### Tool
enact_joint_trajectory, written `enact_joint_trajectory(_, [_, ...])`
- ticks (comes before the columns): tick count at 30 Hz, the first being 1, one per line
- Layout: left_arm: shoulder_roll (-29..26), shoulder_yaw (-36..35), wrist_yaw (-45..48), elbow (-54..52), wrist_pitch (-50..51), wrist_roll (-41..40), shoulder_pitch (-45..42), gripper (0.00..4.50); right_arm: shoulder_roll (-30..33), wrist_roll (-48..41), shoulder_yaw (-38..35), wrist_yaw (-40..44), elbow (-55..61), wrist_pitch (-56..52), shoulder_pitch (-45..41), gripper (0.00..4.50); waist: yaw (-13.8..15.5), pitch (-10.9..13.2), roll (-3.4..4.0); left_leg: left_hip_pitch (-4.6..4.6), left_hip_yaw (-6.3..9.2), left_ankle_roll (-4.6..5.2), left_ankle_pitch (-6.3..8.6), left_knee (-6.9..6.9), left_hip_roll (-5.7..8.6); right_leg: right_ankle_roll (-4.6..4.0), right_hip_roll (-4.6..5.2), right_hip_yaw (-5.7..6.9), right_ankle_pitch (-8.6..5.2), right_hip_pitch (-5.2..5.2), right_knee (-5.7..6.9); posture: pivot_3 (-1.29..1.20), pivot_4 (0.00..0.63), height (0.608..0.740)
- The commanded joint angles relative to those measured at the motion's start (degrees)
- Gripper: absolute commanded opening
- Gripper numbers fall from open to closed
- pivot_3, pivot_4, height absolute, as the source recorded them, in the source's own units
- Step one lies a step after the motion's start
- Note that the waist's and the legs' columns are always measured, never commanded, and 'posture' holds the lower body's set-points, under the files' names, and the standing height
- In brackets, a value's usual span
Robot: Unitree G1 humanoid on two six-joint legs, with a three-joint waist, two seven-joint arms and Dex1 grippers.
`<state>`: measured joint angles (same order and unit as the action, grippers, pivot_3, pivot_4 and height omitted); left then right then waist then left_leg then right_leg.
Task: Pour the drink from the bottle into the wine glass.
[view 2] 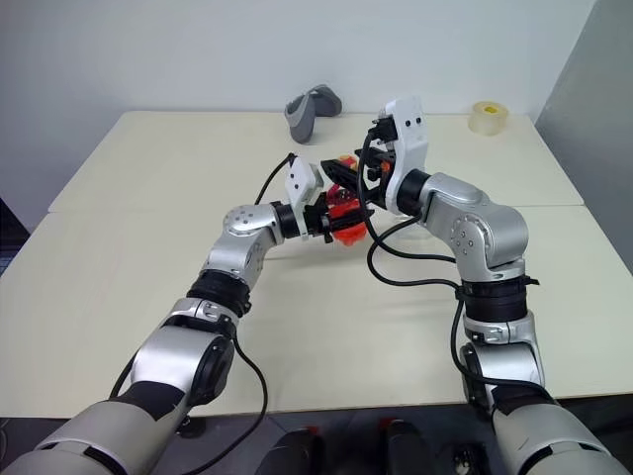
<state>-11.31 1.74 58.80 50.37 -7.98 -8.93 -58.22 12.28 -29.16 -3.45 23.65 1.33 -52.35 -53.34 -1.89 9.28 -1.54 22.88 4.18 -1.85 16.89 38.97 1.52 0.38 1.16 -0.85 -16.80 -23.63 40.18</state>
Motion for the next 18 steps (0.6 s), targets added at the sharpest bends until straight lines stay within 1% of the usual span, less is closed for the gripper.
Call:
enact_joint_trajectory(1, [0.2, -1.8, -0.7, -0.6, -1.1, -1.4, -2.5, 1.97, -0.6, -1.4, -1.6, -0.6, 1.8, 0.7, -1.7, 2.12, 0.0, 0.0, 0.00, 0.01, 0.00, 0.00, 0.00, 0.00, 0.00, 0.00, 0.00, -0.01, 0.00, -0.02, 0.02, 0.00, 0.150, 0.740])
enact_joint_trajectory(2, [0.1, -1.9, -0.8, -0.5, -1.0, -1.5, -2.6, 1.97, -0.8, -1.3, -1.4, -0.7, 2.1, 0.9, -1.4, 1.73, 0.0, 0.0, 0.00, 0.01, -0.01, 0.00, 0.00, 0.00, 0.00, 0.00, 0.00, -0.01, 0.00, -0.03, 0.03, 0.00, 0.150, 0.740])
enact_joint_trajectory(3, [0.1, -2.1, -1.1, -0.3, -0.7, -1.6, -2.7, 1.97, -1.0, -1.5, -1.4, -0.8, 2.2, 1.1, -1.2, 1.51, 0.0, 0.0, 0.00, 0.02, -0.01, 0.00, 0.00, 0.00, 0.00, 0.00, 0.00, -0.01, 0.00, -0.03, 0.04, 0.00, 0.150, 0.740])
enact_joint_trajectory(8, [0.0, -2.9, -1.8, -0.5, 0.5, -2.2, -3.4, 1.87, -1.6, -0.1, 0.1, -0.7, 2.8, 4.2, -0.7, 1.51, 0.0, 0.0, 0.00, 0.03, -0.06, 0.00, 0.00, 0.00, 0.00, 0.00, 0.00, -0.05, 0.00, -0.10, 0.09, 0.00, 0.150, 0.740])
enact_joint_trajectory(12, [0.1, -2.8, -1.1, -4.2, 1.8, -2.5, -1.5, 1.74, -1.5, 1.2, 1.5, 0.7, 2.9, 7.3, -0.6, 1.51, -0.1, 0.0, 0.00, 0.04, -0.08, 0.00, 0.00, 0.00, 0.00, 0.00, 0.00, -0.06, 0.00, -0.15, 0.15, 0.00, 0.150, 0.740])
enact_joint_trajectory(15, [-0.4, -1.7, 1.2, -12.2, 5.8, -3.7, 2.5, 1.68, -1.3, 1.1, 2.4, 3.6, 2.7, 10.4, -0.9, 1.51, -0.4, 0.0, 0.01, 0.04, -0.10, 0.00, 0.00, 0.00, 0.00, 0.00, 0.00, -0.10, 0.00, -0.18, 0.20, 0.00, 0.150, 0.740])
enact_joint_trajectory(17, [-1.1, -1.3, 1.5, -19.8, 11.0, -5.6, 5.7, 1.66, -1.1, 0.4, 2.7, 6.4, 2.2, 11.8, -1.4, 1.51, -0.5, 0.0, 0.02, 0.04, -0.10, 0.00, 0.00, -0.01, -0.01, 0.00, 0.00, -0.09, 0.00, -0.21, 0.23, 0.00, 0.150, 0.740])
enact_joint_trajectory(18, [-2.4, -0.6, 2.3, -27.2, 15.4, -7.6, 9.0, 1.66, -0.5, -0.5, 3.2, 10.3, 0.9, 12.8, -2.6, 1.51, -0.7, 0.0, 0.02, 0.05, -0.12, 0.00, 0.00, -0.01, -0.01, 0.00, 0.00, -0.12, 0.00, -0.26, 0.26, 0.00, 0.150, 0.740])
